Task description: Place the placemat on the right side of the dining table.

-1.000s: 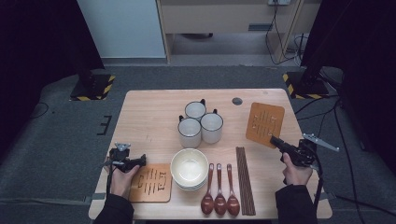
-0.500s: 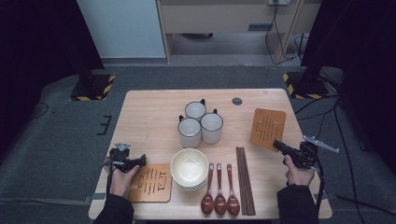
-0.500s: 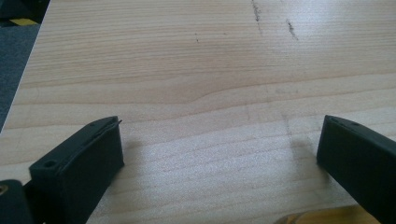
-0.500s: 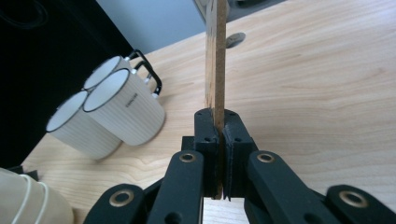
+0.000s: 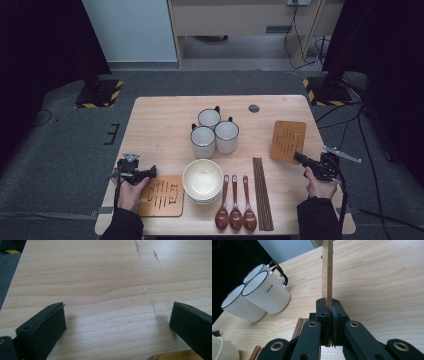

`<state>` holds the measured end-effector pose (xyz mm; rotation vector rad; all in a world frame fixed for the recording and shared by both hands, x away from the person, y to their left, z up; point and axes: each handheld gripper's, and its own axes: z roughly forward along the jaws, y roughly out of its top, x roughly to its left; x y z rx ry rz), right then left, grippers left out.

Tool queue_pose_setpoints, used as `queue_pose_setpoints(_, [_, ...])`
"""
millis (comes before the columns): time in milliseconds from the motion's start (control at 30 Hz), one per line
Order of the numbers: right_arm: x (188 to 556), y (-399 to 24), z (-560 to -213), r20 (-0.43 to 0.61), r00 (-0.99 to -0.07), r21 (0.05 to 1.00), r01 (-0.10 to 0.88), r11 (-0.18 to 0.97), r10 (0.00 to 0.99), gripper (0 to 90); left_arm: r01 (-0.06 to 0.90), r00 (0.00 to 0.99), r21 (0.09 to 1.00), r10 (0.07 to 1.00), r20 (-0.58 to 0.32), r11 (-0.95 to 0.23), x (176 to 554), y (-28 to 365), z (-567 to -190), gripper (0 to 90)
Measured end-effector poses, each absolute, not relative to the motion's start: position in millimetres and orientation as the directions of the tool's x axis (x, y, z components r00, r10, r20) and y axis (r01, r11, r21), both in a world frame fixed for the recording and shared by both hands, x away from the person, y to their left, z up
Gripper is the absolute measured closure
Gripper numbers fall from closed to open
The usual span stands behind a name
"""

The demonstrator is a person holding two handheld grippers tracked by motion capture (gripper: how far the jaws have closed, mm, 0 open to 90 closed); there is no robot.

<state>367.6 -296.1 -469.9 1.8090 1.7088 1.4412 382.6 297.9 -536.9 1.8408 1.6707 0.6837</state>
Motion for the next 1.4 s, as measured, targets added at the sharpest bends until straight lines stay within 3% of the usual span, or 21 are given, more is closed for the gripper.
queue_pose_setpoints(500, [370, -298, -473, 0.455, -0.161, 0.74, 0.616, -0.271, 0.876, 86.4, 0.712, 0.095, 0.698, 0.995, 0.003, -0.071, 383, 298, -537, 0.0])
queue_pose_setpoints(1400, [376, -301, -481, 0.354, -0.092, 0.764, 0.603, -0.231, 0.931, 70.4, 0.712, 0.095, 0.698, 0.995, 0.004, -0.071, 383, 298, -537, 0.0])
